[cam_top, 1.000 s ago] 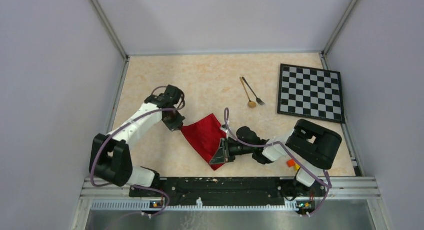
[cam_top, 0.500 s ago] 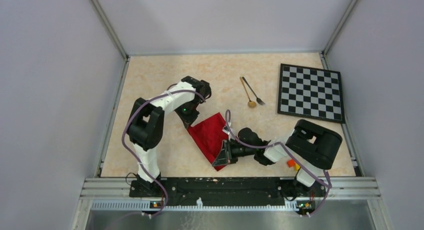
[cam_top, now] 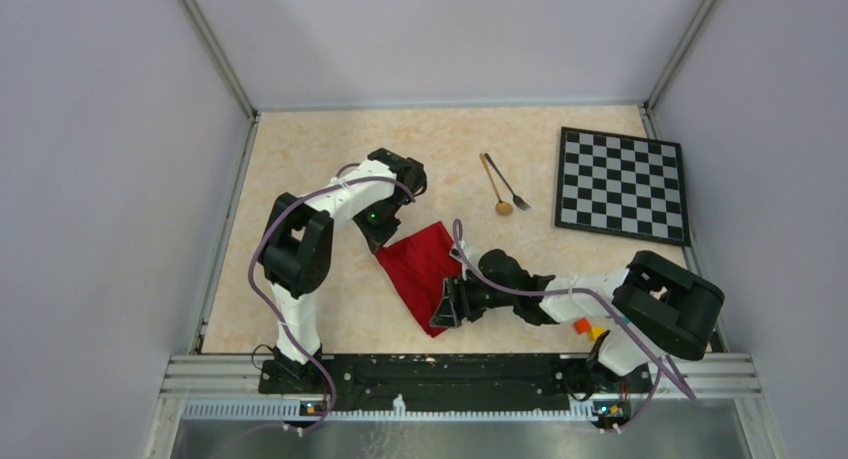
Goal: Fold the napkin into a case and place the utensils inside
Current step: Fold the lower triangle-folded napkin at the center of the board, then smooth out the 2/3-rectangle-folded napkin at the center of the board.
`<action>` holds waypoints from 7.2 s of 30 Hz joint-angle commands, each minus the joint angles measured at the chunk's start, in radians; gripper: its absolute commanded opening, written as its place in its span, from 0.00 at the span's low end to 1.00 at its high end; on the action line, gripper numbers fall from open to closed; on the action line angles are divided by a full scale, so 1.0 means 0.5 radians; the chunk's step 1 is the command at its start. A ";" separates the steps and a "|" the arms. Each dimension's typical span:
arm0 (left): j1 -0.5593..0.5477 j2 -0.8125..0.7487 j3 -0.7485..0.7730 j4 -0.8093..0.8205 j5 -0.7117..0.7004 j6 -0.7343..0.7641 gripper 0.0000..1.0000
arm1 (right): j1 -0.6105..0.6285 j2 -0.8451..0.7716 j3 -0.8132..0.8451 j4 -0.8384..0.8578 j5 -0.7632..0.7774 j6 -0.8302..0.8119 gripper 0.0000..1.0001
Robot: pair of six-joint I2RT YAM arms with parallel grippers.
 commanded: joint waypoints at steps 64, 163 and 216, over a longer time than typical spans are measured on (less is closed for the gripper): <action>0.026 -0.414 -0.055 0.915 0.242 1.100 0.91 | -0.489 0.836 0.476 0.737 -0.161 0.502 0.00; 0.223 -0.174 -1.185 3.032 1.741 1.509 0.03 | -0.475 -0.221 -0.043 -0.280 -0.274 0.263 0.00; 0.217 -0.103 -1.235 2.972 2.064 1.745 0.11 | -0.293 -0.280 0.487 -0.748 0.174 -0.193 0.51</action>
